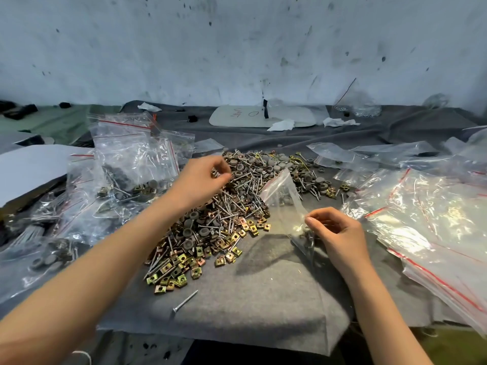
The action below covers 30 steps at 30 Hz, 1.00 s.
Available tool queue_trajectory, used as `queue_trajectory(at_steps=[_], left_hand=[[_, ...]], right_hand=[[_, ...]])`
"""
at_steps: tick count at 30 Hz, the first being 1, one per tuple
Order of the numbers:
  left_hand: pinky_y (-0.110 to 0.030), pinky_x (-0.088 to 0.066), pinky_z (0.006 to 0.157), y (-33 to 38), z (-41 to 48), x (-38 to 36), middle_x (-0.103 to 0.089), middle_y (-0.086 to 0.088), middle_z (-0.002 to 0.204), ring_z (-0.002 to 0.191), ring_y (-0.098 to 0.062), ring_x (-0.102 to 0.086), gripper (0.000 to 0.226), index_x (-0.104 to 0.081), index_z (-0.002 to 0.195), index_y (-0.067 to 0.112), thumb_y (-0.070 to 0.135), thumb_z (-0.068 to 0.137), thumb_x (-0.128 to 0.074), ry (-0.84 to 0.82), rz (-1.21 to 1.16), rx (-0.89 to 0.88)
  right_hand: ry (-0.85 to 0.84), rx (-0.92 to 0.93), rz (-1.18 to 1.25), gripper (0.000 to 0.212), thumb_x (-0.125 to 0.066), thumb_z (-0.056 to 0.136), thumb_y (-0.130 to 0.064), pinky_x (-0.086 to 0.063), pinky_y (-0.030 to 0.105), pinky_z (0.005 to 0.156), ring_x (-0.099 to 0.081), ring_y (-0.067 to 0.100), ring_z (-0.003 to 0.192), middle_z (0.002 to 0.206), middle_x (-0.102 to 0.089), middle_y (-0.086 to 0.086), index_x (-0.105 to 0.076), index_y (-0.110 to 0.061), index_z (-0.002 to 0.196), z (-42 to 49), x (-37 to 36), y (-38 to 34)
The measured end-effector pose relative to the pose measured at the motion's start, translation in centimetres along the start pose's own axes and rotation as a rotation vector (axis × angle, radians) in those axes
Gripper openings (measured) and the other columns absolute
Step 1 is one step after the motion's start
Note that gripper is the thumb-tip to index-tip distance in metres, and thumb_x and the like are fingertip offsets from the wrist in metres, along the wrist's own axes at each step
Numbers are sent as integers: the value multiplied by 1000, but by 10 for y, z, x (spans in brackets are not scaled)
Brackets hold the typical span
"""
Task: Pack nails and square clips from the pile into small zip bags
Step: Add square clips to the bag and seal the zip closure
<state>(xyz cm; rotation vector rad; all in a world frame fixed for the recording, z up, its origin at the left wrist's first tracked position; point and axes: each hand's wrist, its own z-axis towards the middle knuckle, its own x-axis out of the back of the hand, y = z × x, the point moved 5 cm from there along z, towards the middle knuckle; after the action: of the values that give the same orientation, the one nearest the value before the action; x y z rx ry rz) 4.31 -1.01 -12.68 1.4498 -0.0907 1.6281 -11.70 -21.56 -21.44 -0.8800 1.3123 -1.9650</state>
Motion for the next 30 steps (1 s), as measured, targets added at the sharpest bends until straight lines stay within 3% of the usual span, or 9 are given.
queue_trajectory(at_steps=[3,8,13,18,21,25,28,30], left_hand=[[-23,-50,80,-19,-12,-9,-64,6,94,86,-8,-59,5,-62,90,23,19,89,-63,-156,188,20],[-37,-56,76,-31,-32,-22,-64,10,92,85,-10,-60,19,-57,96,30,30,83,-71,-285,340,14],[-35,-56,74,-28,-40,-26,-61,17,101,91,-8,-57,38,-50,113,36,26,83,-71,-211,404,-68],[-20,-49,60,-21,-44,-30,-60,17,101,87,-4,-51,17,-56,105,33,33,89,-63,-143,568,-278],[-20,-51,61,-22,-45,-34,-64,14,101,93,-8,-58,21,-60,109,28,33,89,-64,-132,540,-346],[-22,-52,59,-22,-45,-38,-66,14,105,92,-8,-61,26,-61,115,28,28,89,-65,-115,454,-397],[-26,-55,64,-21,-42,-37,-65,14,99,85,-2,-61,27,-61,113,26,19,87,-66,-107,297,-338],[-20,-54,65,-14,-39,-33,-63,14,88,74,4,-58,26,-58,107,27,15,85,-66,-49,122,-266]], right_hand=[[-1,7,5,15,-74,80,-8,-51,13,58,-62,4,62,69,-69,-5,-71,-22,75,0,-1,-1],[1,16,6,22,-74,80,-7,-49,12,57,-62,4,60,69,-70,-8,-70,-27,72,1,-2,1],[1,29,-10,26,-74,79,-8,-49,11,57,-62,5,61,70,-70,-8,-70,-32,69,1,-1,2],[3,18,-16,24,-74,80,-9,-50,14,58,-63,6,62,71,-70,-7,-70,-31,71,1,-1,2],[8,13,-17,20,-75,79,-10,-51,19,61,-63,10,63,71,-70,-4,-70,-29,73,1,0,2],[7,6,1,18,-75,79,-9,-50,15,57,-62,9,62,70,-70,-1,-71,-26,73,1,-1,2],[5,1,-7,19,-75,80,-9,-50,15,58,-62,9,63,70,-70,-3,-71,-27,73,1,-1,2],[1,-2,-13,17,-75,80,-11,-50,15,59,-63,10,64,70,-70,-3,-71,-27,74,1,-1,3]])
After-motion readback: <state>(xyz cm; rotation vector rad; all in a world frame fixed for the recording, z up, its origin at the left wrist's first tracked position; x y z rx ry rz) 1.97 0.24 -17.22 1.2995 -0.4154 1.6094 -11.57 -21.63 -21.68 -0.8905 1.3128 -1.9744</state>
